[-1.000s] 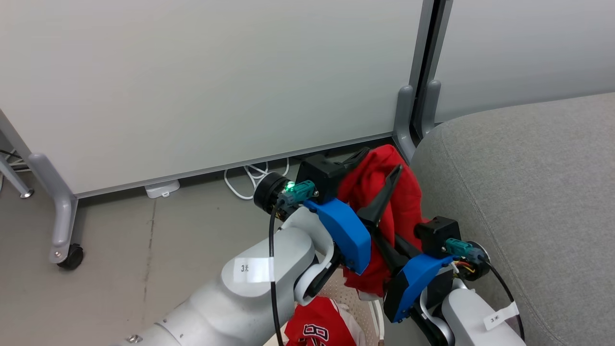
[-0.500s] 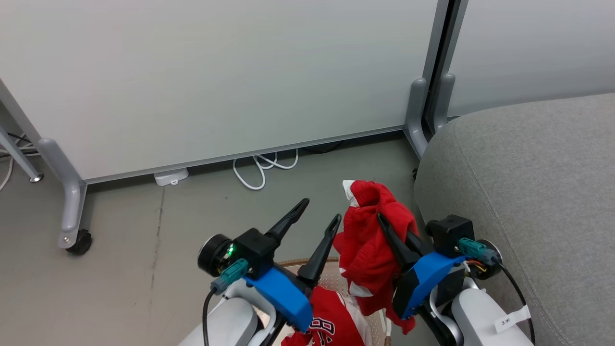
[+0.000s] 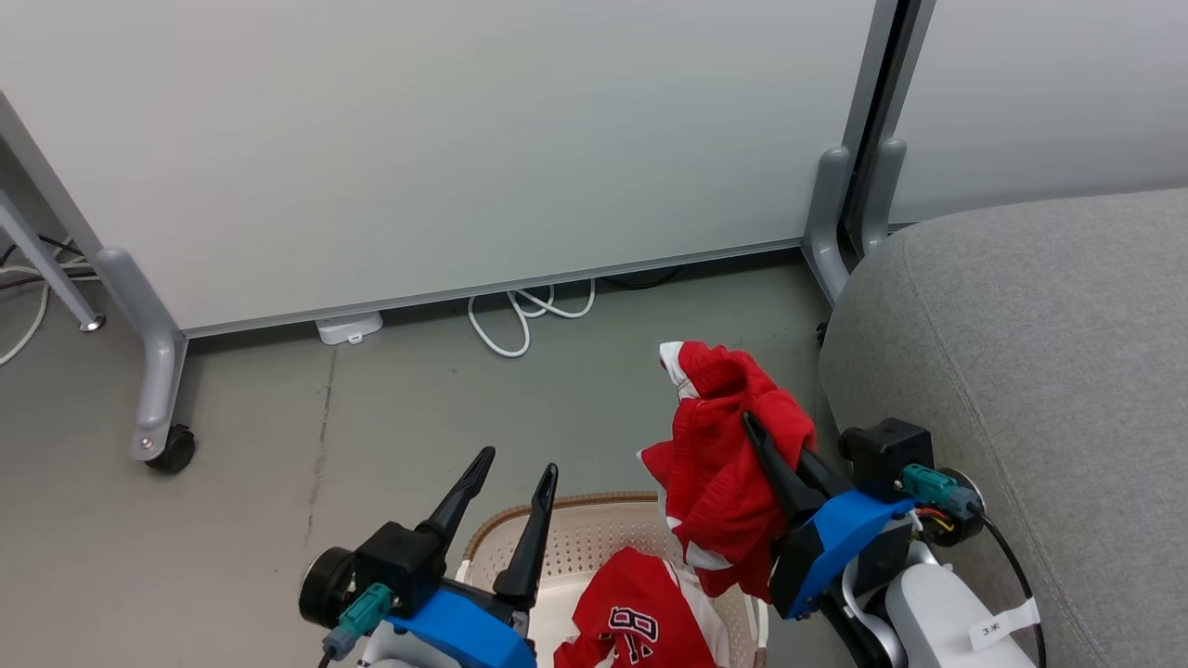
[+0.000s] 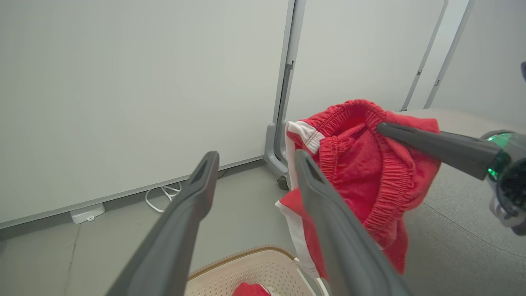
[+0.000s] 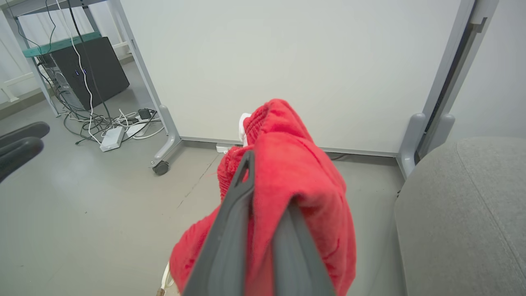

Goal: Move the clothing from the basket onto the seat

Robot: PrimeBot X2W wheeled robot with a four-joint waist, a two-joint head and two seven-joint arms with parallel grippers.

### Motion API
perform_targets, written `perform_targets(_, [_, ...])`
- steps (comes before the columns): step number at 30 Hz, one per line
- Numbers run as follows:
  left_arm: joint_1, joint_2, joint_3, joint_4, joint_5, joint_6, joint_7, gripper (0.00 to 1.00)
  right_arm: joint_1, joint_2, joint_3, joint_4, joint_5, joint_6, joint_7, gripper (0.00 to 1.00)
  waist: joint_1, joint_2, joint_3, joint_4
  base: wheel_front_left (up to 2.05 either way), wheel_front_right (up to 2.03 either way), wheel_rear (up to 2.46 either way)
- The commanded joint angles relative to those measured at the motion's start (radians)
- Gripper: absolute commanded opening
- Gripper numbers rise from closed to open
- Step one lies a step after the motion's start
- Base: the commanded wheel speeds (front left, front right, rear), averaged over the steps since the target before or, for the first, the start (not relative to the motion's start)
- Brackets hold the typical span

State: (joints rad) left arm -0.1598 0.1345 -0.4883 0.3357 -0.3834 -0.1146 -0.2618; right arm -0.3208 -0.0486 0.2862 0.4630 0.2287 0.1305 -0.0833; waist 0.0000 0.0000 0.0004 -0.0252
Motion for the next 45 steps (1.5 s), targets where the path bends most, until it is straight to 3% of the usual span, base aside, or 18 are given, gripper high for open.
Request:
perform_targets(1, [0.018,-0.006,0.019,-0.006,0.015,-0.005,-0.005,1.0,0.015,-0.003,-0.005,-0.007,-0.006,0.0,0.001,0.0,0.0,0.0,0.0,0.002,0.0,0.0,0.0])
perform_targets(10, [0.05,-0.03,0.077,-0.01,0.072,-0.016,-0.005,1.0,0.018,-0.003,-0.016,-0.017,-0.007,0.0,0.008,0.0,0.0,0.0,-0.002,0.009,0.0,0.0,0.0])
perform_targets(22, [0.057,-0.034,0.084,-0.015,0.078,-0.016,-0.005,1.0,0.017,-0.003,-0.011,-0.024,-0.002,0.0,0.013,0.0,0.0,0.0,-0.004,-0.022,0.0,0.0,0.0])
perform_targets(32, [0.044,-0.027,0.08,-0.032,0.083,-0.016,-0.005,1.0,0.012,-0.003,-0.015,-0.041,-0.016,0.0,0.017,0.0,0.0,0.0,0.016,-0.142,0.0,0.0,0.0])
perform_targets(45, [0.03,-0.024,0.067,-0.047,0.085,-0.016,-0.005,1.0,0.015,-0.003,-0.025,-0.055,-0.024,0.0,0.02,0.0,0.0,0.0,0.041,-0.354,0.0,0.0,0.0])
